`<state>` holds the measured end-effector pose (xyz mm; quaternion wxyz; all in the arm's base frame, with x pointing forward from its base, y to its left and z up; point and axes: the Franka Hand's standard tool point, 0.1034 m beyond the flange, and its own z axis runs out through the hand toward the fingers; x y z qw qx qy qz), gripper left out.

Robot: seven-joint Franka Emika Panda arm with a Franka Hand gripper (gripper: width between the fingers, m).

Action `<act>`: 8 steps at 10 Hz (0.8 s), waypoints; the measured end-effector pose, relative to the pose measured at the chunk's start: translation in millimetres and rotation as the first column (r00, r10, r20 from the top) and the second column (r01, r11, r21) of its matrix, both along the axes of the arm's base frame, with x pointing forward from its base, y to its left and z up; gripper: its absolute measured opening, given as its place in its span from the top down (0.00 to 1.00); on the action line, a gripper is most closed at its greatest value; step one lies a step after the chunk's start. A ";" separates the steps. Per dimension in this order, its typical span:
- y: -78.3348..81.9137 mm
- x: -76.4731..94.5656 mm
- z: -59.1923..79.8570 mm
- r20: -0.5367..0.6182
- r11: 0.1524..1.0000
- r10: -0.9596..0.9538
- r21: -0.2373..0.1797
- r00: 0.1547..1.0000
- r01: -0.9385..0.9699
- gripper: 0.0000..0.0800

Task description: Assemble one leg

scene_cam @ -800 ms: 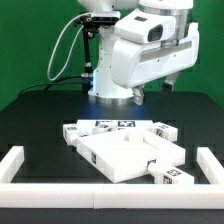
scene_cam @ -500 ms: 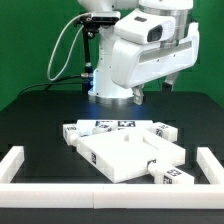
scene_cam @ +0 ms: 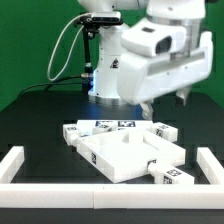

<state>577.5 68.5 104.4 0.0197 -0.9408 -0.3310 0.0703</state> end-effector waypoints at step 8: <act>8.6 28.8 -53.9 0.117 0.998 0.019 0.057 0.993 -0.026 0.19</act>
Offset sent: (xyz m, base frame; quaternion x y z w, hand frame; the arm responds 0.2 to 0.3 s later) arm 0.0000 0.0000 0.0000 0.0000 0.0000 0.0000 1.0000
